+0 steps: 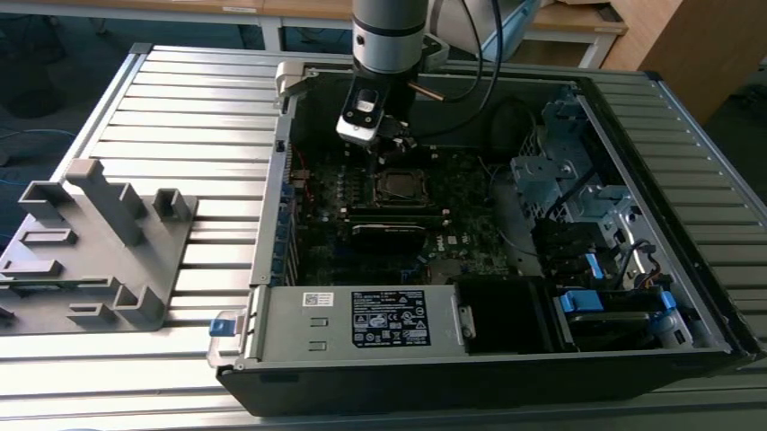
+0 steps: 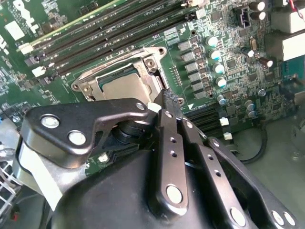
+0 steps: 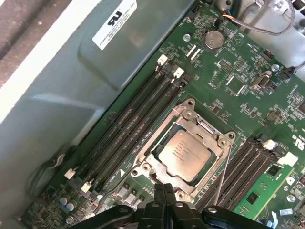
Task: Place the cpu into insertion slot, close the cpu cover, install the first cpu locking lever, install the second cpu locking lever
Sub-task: 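Install the first cpu locking lever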
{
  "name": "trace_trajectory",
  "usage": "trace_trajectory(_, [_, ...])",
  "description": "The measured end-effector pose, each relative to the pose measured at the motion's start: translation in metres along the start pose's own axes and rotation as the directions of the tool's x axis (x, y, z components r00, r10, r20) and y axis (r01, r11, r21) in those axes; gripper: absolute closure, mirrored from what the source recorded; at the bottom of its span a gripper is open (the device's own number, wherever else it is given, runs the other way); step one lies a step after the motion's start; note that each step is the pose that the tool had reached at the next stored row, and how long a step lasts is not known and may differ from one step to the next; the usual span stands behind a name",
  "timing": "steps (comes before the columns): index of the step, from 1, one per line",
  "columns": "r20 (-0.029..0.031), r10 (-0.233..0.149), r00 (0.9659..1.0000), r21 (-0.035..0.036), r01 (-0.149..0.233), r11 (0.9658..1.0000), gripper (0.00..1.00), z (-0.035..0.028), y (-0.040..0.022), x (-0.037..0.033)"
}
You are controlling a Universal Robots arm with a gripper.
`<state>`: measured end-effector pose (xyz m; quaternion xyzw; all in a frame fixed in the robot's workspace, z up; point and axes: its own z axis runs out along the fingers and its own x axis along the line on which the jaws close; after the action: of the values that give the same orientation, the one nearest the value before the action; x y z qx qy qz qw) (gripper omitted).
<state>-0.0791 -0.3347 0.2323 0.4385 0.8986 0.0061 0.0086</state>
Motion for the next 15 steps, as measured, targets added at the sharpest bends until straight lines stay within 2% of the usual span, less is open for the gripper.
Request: trace_trajectory(15, [-0.0003, -0.008, 1.0, -0.0003, 0.008, 1.0, 0.9, 0.0001, 0.0, 0.0])
